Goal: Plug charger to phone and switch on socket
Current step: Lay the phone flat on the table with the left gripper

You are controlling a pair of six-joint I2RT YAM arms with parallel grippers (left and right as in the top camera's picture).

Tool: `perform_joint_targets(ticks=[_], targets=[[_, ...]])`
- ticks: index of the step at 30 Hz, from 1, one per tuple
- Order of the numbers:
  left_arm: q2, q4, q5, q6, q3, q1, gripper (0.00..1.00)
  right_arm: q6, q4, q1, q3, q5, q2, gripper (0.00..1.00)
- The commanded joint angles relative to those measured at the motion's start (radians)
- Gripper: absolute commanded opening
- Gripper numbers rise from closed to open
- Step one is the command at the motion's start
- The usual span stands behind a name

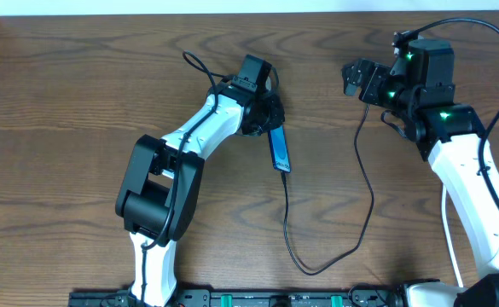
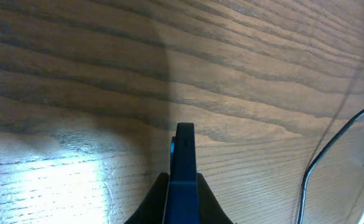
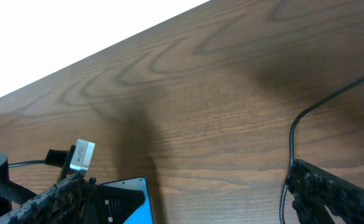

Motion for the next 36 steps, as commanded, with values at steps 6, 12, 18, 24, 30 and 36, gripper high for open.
perform_joint_targets(ticks=[6,12,18,24,30,36], targets=[[0.052,0.02,-0.013,0.008,-0.008,-0.003,0.08,-0.016,-0.012,-0.002,0.006,0.016,-0.004,0.99],[0.082,0.022,-0.002,0.005,-0.008,-0.002,0.07,-0.015,-0.012,-0.002,0.006,0.023,-0.004,0.99],[0.081,0.036,0.0,0.005,-0.008,-0.002,0.08,-0.016,-0.017,-0.002,0.006,0.042,-0.004,0.99],[0.082,0.036,0.002,0.005,-0.008,-0.002,0.22,-0.016,-0.02,-0.002,0.006,0.042,-0.003,0.99],[0.081,0.035,0.001,0.005,-0.008,-0.002,0.28,-0.016,-0.023,-0.002,0.005,0.05,-0.003,0.99],[0.082,0.034,-0.002,0.006,-0.008,-0.002,0.39,-0.015,-0.027,-0.002,0.006,0.064,-0.003,0.99]])
